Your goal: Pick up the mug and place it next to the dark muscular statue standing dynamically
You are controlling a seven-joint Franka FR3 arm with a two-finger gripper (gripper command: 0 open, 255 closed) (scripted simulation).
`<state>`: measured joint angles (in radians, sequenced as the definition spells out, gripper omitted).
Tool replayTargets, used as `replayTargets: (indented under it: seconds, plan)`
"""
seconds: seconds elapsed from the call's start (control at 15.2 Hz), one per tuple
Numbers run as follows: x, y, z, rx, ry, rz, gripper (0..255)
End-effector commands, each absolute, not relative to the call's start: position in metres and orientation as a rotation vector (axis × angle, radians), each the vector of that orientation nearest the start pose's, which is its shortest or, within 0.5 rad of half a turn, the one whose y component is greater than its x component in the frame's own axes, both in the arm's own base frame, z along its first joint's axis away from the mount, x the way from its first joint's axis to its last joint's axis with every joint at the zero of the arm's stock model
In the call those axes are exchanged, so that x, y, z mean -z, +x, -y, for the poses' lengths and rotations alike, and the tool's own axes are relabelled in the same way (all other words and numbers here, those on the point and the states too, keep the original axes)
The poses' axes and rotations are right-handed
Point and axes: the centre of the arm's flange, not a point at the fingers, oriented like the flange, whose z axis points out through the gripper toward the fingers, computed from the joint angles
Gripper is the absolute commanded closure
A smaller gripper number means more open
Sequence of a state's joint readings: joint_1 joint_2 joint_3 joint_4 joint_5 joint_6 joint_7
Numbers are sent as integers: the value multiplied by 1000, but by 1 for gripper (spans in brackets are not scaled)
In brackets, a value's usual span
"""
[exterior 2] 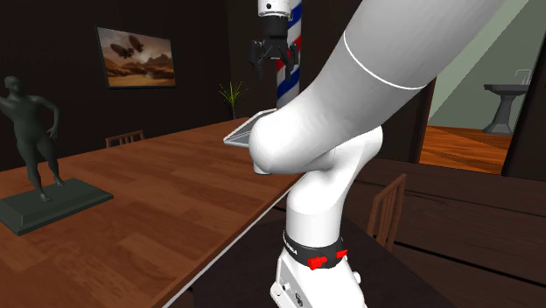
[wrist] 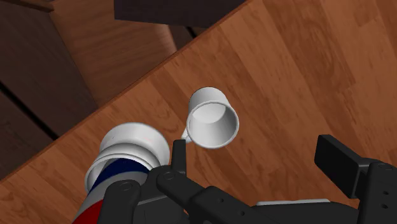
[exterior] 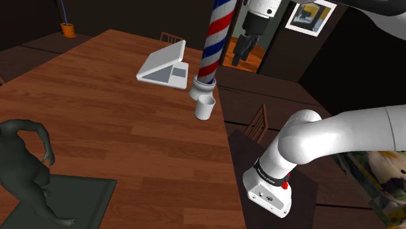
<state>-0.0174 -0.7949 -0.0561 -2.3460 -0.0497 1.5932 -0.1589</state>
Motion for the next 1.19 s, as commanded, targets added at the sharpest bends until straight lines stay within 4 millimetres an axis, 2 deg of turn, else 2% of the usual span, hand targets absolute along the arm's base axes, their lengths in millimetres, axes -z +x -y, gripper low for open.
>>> replayTargets:
  seconds: [0.0, 1.12]
  plan:
    - [-600, 306, 33, 63, -3151, 160, 0]
    - [-393, 390, -19, -13, -3200, 218, 0]
